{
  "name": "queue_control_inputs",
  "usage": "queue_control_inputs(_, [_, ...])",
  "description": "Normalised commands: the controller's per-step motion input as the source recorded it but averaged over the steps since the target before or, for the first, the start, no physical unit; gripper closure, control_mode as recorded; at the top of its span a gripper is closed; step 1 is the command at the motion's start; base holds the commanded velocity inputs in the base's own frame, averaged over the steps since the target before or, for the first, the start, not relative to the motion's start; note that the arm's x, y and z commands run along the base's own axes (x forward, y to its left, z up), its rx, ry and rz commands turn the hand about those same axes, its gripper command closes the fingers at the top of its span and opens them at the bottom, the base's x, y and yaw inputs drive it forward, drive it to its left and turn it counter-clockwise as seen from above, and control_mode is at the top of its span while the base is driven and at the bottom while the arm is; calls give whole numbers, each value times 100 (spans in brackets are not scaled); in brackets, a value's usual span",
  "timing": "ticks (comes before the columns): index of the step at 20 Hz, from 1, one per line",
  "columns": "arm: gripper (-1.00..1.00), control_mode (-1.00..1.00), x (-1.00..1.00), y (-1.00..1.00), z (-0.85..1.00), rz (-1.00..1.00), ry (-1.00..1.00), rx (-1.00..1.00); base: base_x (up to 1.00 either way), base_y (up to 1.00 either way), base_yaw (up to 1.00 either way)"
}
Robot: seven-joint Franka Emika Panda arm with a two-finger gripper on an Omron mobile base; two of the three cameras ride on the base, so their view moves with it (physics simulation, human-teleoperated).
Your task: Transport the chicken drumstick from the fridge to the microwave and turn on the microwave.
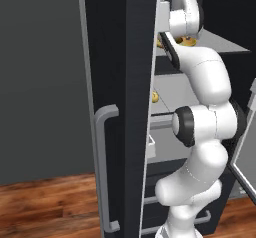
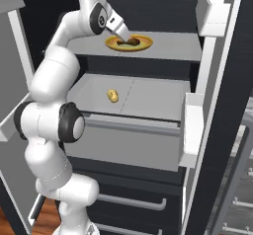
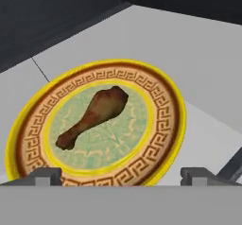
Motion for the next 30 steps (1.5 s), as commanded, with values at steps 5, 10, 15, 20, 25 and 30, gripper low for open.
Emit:
queue_control_inputs(5, [-100, -100, 42, 0, -12, -3, 4, 0, 0, 0, 0])
queue_control_inputs(10, [-100, -100, 30, -2, -17, -1, 3, 0, 0, 0, 0])
queue_control_inputs(15, [-100, -100, 26, -11, -14, 0, 1, 0, 0, 0, 0])
queue_control_inputs(20, [-100, -100, 27, -15, -12, 0, 0, 0, 0, 0, 0])
queue_control_inputs(25, [-100, -100, 25, -12, -12, 0, 0, 0, 0, 0, 0])
queue_control_inputs(30, [-100, -100, 16, -9, -6, 0, 0, 0, 0, 0, 0])
